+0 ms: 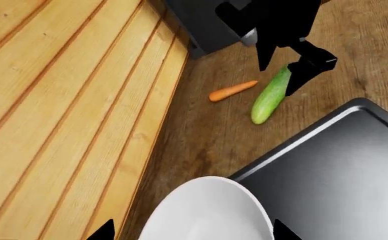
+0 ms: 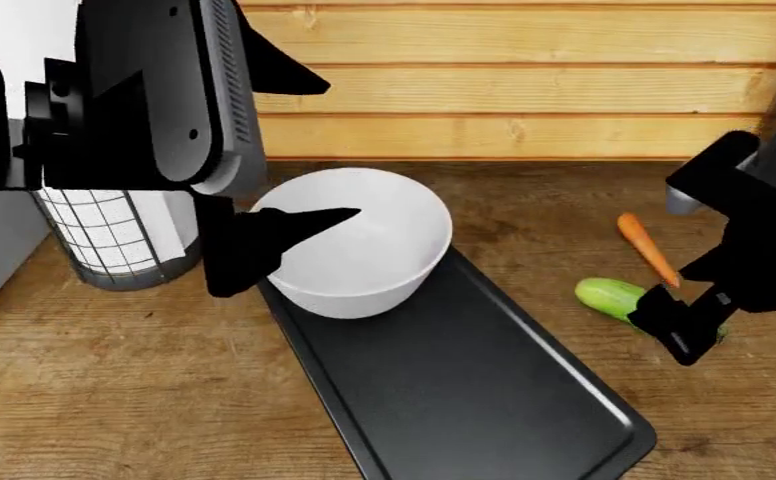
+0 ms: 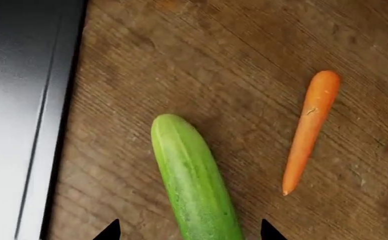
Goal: Place the two vegetables and bowl onto the tray for setting up a vegetable dip station.
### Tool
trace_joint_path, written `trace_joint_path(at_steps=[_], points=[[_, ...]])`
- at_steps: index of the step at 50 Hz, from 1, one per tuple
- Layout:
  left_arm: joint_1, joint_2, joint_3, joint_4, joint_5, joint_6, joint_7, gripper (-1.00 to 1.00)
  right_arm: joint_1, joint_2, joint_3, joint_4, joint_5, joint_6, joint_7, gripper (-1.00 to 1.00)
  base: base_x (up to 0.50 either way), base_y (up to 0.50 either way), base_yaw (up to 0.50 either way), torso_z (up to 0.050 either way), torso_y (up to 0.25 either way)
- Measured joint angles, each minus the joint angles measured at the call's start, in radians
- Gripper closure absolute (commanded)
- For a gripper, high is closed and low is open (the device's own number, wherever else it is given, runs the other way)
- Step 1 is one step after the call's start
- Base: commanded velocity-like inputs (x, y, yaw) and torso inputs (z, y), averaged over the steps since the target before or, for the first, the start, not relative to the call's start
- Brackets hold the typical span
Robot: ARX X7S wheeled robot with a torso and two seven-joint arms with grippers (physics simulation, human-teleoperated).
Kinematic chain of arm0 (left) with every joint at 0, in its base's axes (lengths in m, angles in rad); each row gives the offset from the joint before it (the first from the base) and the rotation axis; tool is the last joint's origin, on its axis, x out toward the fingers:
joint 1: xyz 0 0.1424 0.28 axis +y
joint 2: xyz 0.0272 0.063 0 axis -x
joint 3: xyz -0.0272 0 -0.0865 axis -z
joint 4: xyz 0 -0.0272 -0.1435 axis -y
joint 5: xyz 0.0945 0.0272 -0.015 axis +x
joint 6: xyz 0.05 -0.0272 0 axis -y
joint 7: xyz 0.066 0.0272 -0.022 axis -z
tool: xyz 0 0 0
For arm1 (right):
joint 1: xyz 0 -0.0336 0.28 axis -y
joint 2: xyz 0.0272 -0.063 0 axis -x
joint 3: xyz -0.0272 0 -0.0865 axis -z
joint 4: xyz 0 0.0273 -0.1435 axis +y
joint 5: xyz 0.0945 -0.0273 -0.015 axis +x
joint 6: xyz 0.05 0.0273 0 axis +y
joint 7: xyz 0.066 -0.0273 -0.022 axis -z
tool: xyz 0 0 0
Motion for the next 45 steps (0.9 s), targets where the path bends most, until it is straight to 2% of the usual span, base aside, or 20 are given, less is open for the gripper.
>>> trace_joint_path(at_steps=[17,18,45], points=[[0.023,0.002,-0.016,-0.004,-0.004,0.020,-0.020,-1.00,-0.053,-0.033,-0.055,0.048,-0.033,-0.051,0.009,-1.00,0.00,0.00,0.00,0.000,0.000],[0.024,0.002,-0.016,-0.004,-0.005,0.021,-0.021,-1.00,-0.054,-0.034,-0.057,0.049,-0.034,-0.051,0.010,1.00,0.00,0.00,0.00,0.000,0.000],[0.051,-0.001,-0.030,-0.010,-0.010,0.050,-0.040,-1.00,-0.015,-0.030,-0.101,0.005,-0.058,-0.034,0.005,1.00,0.00,0.00,0.00,0.000,0.000]])
